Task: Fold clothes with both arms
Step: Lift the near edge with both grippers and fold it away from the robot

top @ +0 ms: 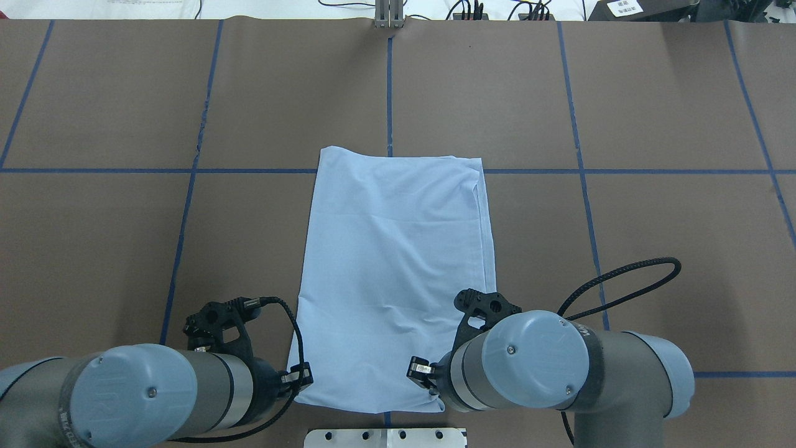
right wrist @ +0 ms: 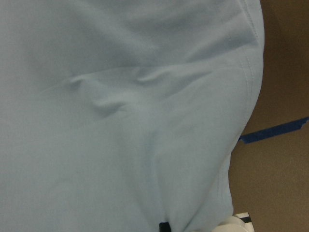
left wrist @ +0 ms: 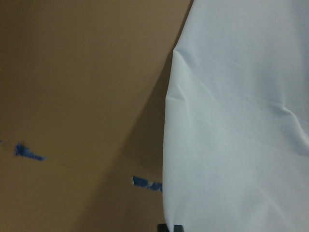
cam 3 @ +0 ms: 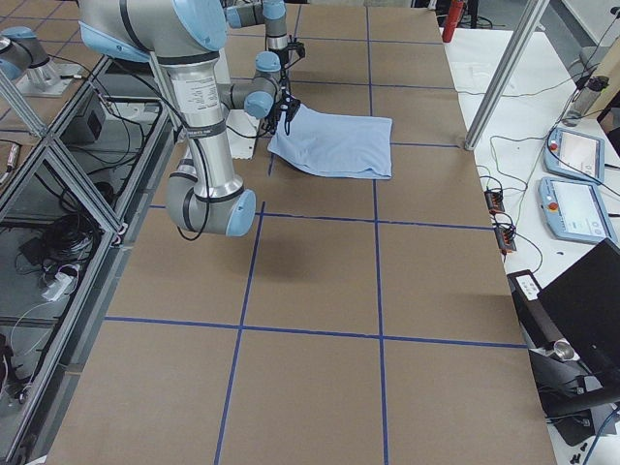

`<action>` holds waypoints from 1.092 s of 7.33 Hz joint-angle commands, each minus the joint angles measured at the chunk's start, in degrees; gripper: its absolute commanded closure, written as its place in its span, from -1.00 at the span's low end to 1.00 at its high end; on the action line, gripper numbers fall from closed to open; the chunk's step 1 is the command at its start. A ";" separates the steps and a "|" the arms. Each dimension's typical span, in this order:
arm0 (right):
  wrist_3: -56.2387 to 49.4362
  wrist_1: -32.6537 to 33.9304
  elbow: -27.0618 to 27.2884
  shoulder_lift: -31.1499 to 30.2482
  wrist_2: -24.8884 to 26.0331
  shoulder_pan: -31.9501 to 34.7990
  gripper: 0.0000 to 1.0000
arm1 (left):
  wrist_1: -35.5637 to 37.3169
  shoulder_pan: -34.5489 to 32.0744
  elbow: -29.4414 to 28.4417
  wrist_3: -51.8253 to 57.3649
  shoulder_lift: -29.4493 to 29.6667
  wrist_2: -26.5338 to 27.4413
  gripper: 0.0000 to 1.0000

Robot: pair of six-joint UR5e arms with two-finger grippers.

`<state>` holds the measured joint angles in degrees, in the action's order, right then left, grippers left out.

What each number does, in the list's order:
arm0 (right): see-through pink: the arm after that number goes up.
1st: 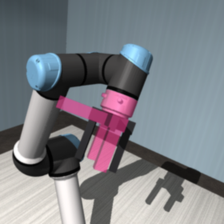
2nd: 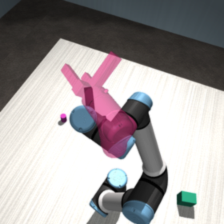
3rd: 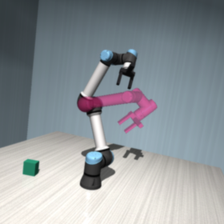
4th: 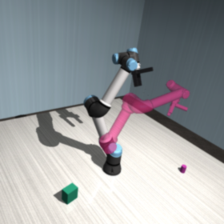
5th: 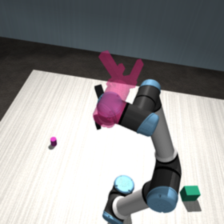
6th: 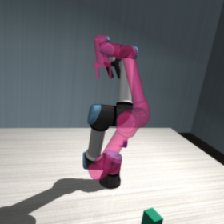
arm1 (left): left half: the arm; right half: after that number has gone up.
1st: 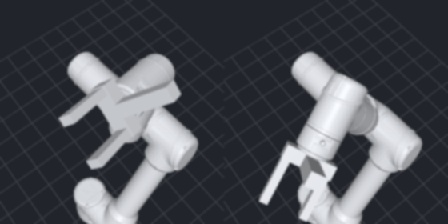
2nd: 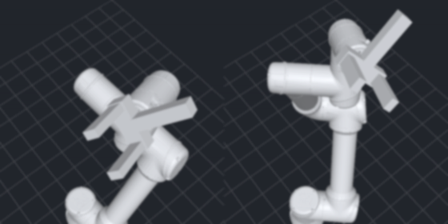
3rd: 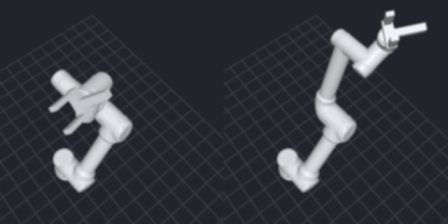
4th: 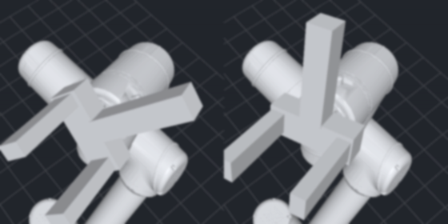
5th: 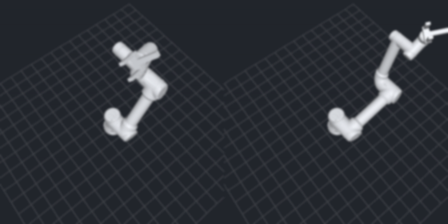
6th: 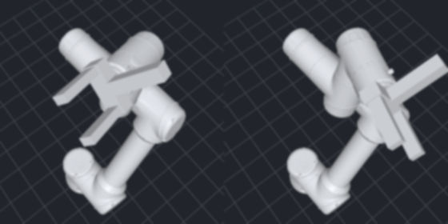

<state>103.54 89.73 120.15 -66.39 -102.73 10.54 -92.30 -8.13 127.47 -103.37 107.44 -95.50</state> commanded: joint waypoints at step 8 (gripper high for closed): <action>-8.95 0.01 -17.76 10.84 -7.46 21.60 1.00 | -13.68 -21.20 -21.89 5.73 11.82 -5.30 1.00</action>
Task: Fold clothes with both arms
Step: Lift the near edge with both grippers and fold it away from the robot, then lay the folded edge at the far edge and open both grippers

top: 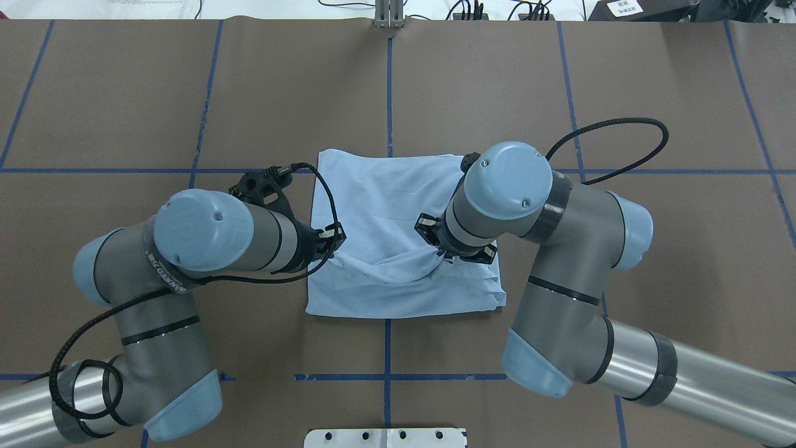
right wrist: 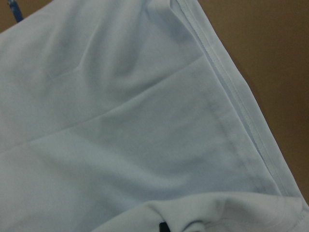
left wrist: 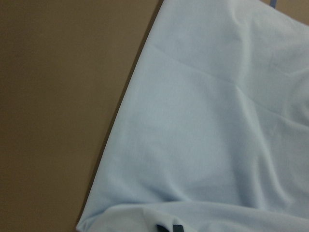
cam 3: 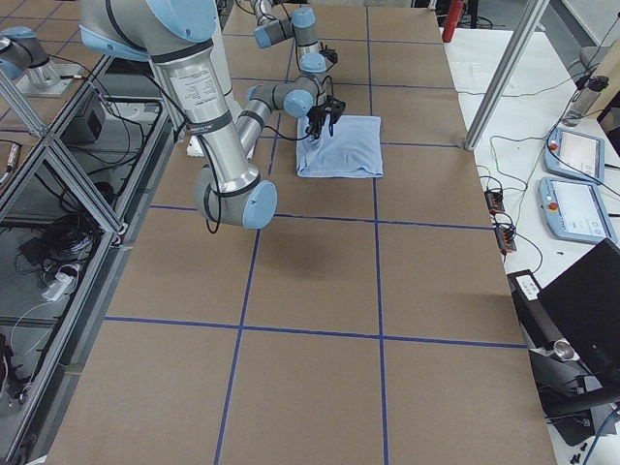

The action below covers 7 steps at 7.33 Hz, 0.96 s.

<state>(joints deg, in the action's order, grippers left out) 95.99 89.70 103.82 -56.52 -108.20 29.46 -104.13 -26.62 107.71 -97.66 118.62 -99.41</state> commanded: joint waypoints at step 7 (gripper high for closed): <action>-13.87 -13.85 -35.62 14.77 -6.77 14.48 -1.00 | -17.94 -14.51 -34.92 2.90 14.79 -1.40 -1.00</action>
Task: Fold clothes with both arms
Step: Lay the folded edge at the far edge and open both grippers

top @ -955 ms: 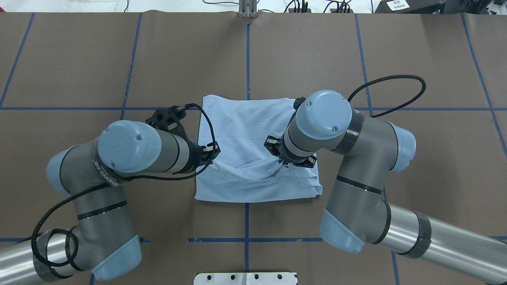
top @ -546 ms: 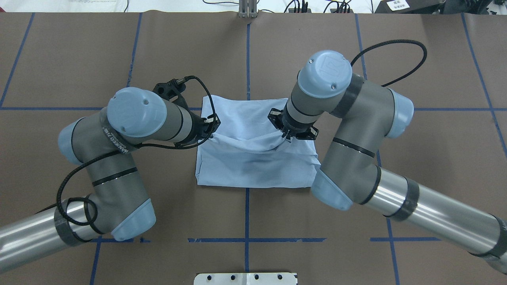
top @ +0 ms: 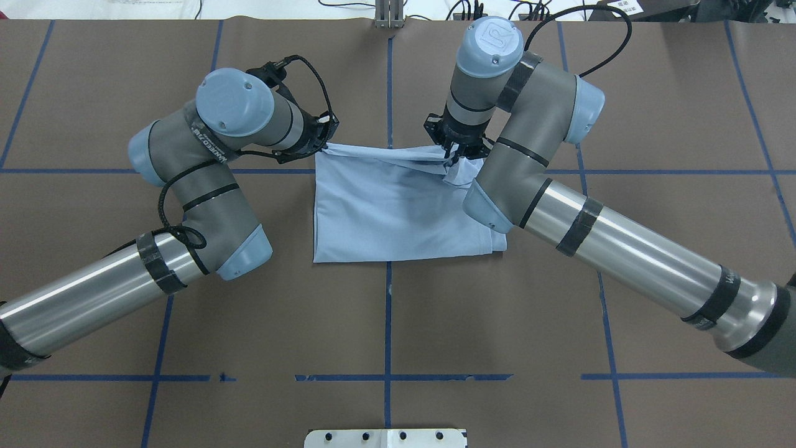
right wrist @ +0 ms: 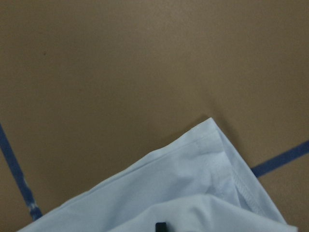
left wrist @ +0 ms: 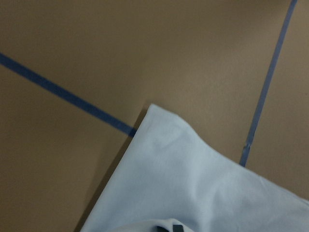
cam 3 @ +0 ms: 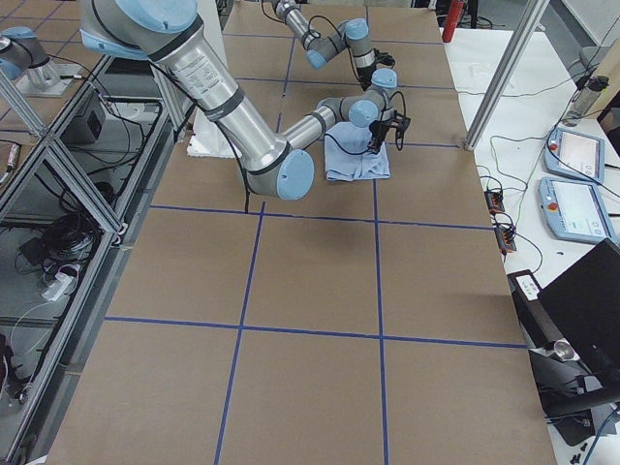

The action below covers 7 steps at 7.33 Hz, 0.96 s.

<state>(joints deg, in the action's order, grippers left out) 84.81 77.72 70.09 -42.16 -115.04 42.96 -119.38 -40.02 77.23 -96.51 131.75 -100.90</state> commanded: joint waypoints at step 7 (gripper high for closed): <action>-13.23 12.88 5.32 1.03 1.98 -1.45 -1.00 | -1.47 -4.44 10.87 9.21 -9.02 -11.84 -1.00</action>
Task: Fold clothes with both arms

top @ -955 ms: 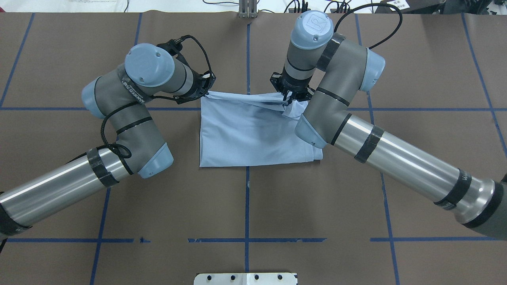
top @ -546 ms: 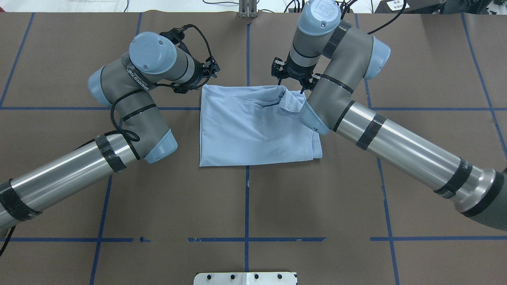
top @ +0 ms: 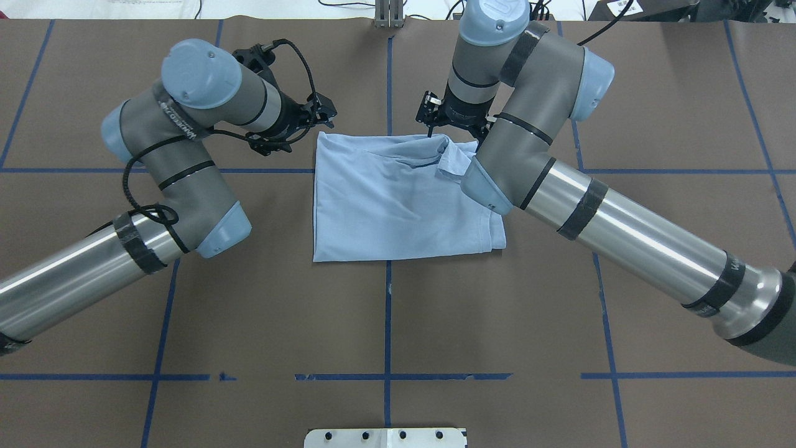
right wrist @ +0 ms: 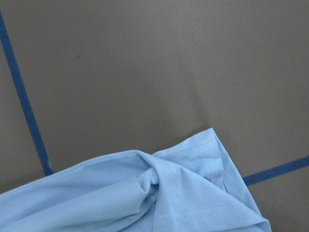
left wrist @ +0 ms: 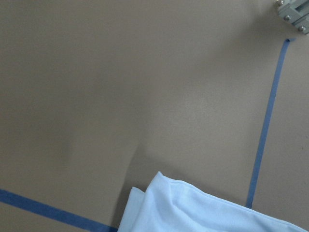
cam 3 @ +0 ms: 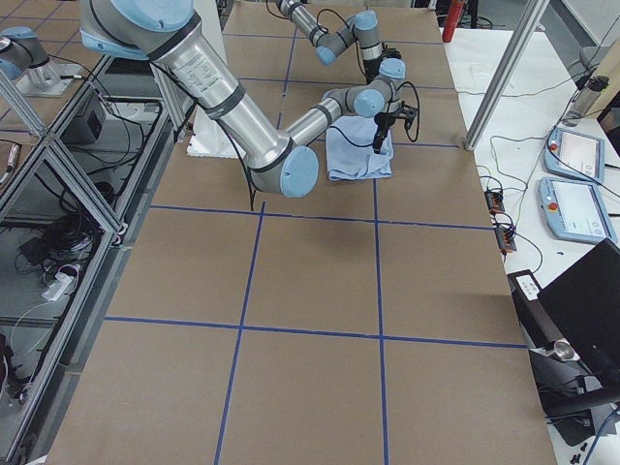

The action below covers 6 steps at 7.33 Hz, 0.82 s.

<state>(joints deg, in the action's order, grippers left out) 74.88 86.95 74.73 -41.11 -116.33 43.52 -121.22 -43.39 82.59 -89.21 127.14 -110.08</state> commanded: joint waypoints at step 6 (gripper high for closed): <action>-17.05 4.20 -3.79 0.24 6.64 -3.53 -1.00 | 0.63 -1.87 14.26 2.03 -7.26 -3.39 -1.00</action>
<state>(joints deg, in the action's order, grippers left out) 59.61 91.48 72.26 -40.95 -110.23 40.02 -120.74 -45.30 95.80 -87.14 119.87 -113.55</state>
